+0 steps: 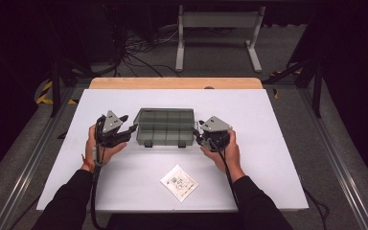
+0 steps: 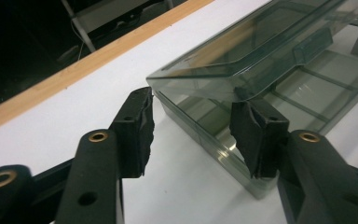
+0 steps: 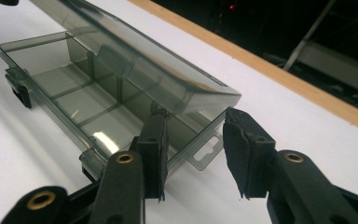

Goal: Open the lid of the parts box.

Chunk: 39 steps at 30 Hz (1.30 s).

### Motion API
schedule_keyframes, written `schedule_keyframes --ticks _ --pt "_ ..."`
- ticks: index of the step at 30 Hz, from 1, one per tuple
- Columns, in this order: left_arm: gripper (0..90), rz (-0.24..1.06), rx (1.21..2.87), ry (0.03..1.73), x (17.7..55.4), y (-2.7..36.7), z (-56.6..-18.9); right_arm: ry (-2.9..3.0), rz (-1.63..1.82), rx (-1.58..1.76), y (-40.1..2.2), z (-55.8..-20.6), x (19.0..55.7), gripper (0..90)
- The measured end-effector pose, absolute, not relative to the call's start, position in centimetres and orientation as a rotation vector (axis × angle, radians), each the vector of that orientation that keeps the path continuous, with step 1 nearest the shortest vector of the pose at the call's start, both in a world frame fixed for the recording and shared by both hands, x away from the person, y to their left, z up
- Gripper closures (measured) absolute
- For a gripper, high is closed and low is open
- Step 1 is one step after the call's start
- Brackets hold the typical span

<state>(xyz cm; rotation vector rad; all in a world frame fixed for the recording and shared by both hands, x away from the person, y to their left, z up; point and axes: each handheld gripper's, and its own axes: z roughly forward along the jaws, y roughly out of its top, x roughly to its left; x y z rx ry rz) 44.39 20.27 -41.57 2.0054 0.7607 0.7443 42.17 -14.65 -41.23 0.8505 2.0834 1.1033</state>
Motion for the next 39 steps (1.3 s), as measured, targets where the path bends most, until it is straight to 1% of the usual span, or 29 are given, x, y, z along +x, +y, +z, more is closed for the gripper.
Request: schedule_keyframes --ticks 1,3,5,6,8,10,12,14,15,22,24,26,31,36,39 --pt "51.0 0.754 2.006 0.758 44.6 20.2 -41.3 2.081 1.106 0.860 -14.7 -41.0 42.4 58.2" --pt "53.2 0.763 2.014 0.744 45.0 20.1 -40.7 2.054 1.107 0.841 -14.9 -40.6 42.6 60.5" --pt "54.3 0.767 2.009 0.750 45.1 20.1 -40.5 2.022 1.091 0.797 -14.9 -40.2 42.7 61.0" --pt "57.2 0.781 2.009 0.748 45.4 20.0 -40.1 2.033 1.102 0.795 -14.8 -40.0 42.9 60.6" --pt "58.0 0.791 2.022 0.728 45.9 19.8 -39.5 2.050 1.105 0.804 -14.8 -39.7 43.3 59.4" --pt "60.5 0.765 2.016 0.729 46.2 19.7 -39.1 2.045 1.100 0.796 -14.7 -39.2 43.5 59.4" --pt "61.1 0.788 2.017 0.723 46.4 19.6 -38.8 2.045 1.136 0.812 -14.8 -38.5 44.0 60.8" --pt "63.4 0.777 2.018 0.717 46.7 19.6 -38.4 2.044 1.129 0.801 -14.7 -37.8 44.3 61.0" --pt "63.2 0.799 2.014 0.714 46.8 19.6 -38.2 2.040 1.123 0.797 -14.7 -37.5 44.5 60.9" --pt "63.7 0.818 2.019 0.709 48.0 19.6 -36.1 2.056 1.135 0.791 -14.7 -35.9 45.9 61.1" --pt "64.3 0.813 2.028 0.706 48.5 19.5 -35.6 2.048 1.130 0.789 -14.6 -35.6 46.3 62.4" --pt "62.6 0.826 2.031 0.705 49.0 19.5 -35.3 2.031 1.128 0.797 -14.5 -35.3 46.9 62.0" --pt "63.3 0.801 2.029 0.717 49.7 19.4 -35.2 2.034 1.151 0.810 -14.4 -34.9 47.9 63.5" --pt "64.5 0.785 2.032 0.731 50.4 19.2 -35.5 2.036 1.188 0.816 -14.3 -34.6 48.8 67.7" --pt "67.4 0.760 2.029 0.738 50.7 19.1 -35.7 2.033 1.181 0.813 -14.2 -34.4 49.1 68.9"
